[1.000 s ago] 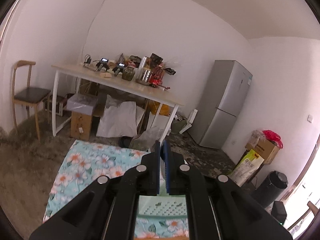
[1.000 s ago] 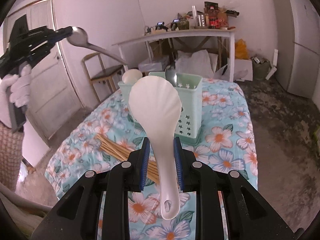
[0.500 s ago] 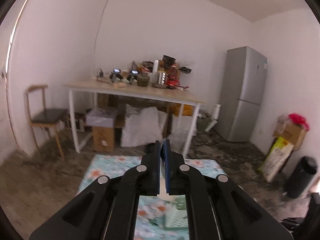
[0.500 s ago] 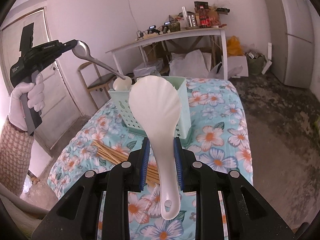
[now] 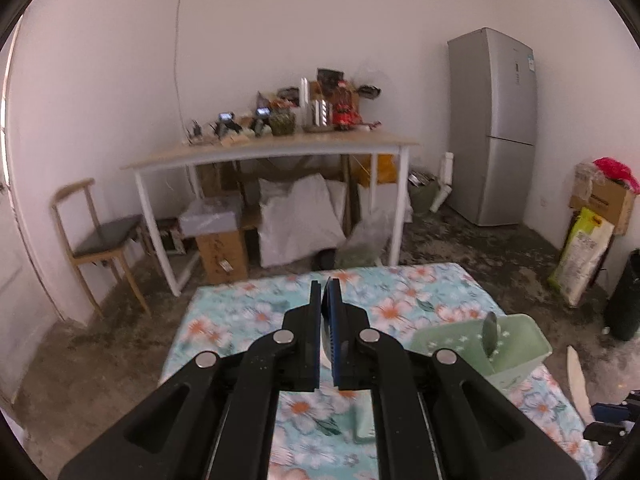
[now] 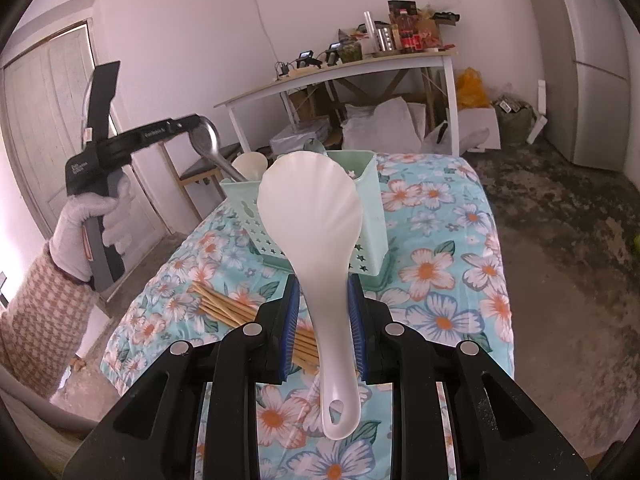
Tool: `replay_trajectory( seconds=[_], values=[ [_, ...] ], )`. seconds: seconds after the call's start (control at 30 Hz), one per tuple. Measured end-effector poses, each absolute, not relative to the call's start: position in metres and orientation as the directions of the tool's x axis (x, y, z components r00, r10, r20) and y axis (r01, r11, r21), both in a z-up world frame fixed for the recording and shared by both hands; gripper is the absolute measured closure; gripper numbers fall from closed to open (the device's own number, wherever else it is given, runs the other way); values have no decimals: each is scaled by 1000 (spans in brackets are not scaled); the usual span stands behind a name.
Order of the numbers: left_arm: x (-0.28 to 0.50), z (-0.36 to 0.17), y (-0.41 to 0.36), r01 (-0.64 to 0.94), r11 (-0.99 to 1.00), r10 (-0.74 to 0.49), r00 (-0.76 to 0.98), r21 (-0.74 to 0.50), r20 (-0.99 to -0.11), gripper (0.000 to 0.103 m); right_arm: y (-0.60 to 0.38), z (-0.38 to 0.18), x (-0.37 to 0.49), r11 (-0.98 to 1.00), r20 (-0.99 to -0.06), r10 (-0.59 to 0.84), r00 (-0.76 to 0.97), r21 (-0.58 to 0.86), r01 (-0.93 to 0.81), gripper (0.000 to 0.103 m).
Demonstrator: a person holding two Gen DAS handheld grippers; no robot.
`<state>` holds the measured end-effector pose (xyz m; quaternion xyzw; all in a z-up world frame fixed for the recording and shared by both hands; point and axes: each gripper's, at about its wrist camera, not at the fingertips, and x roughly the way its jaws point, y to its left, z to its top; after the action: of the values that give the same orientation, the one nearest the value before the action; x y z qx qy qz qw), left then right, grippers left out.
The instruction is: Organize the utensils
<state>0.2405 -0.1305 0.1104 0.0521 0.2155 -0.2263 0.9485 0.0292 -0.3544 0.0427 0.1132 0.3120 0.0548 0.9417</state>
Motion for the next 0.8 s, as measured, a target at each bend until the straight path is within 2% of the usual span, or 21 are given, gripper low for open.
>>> replay_trajectory(
  seconds=[0.1,0.17,0.27,0.5,0.6,0.8],
  values=[
    [242,109,-129,472,880,-444,780,-51,-440,97,-355,44,30,967,-570,178,802,254,-34,81],
    [240,109,-126,478,876,-458,775,-71,-435,85,-354,46,31,965,-566,182,804,260,-35,81],
    [237,113,-124,475,875,-467,776,-93,-425,75,-354,50,35,959,-549,199,812,280,-46,81],
    [223,120,-119,545,815,-573,708,-196,-413,69,-353,64,50,947,-495,235,836,310,-82,81],
    [219,115,-119,557,795,-602,674,-240,-428,68,-365,69,66,922,-443,280,852,370,-111,81],
    [202,98,-106,540,808,-582,668,-237,-464,68,-393,77,118,862,-337,379,862,467,-197,81]
  ],
)
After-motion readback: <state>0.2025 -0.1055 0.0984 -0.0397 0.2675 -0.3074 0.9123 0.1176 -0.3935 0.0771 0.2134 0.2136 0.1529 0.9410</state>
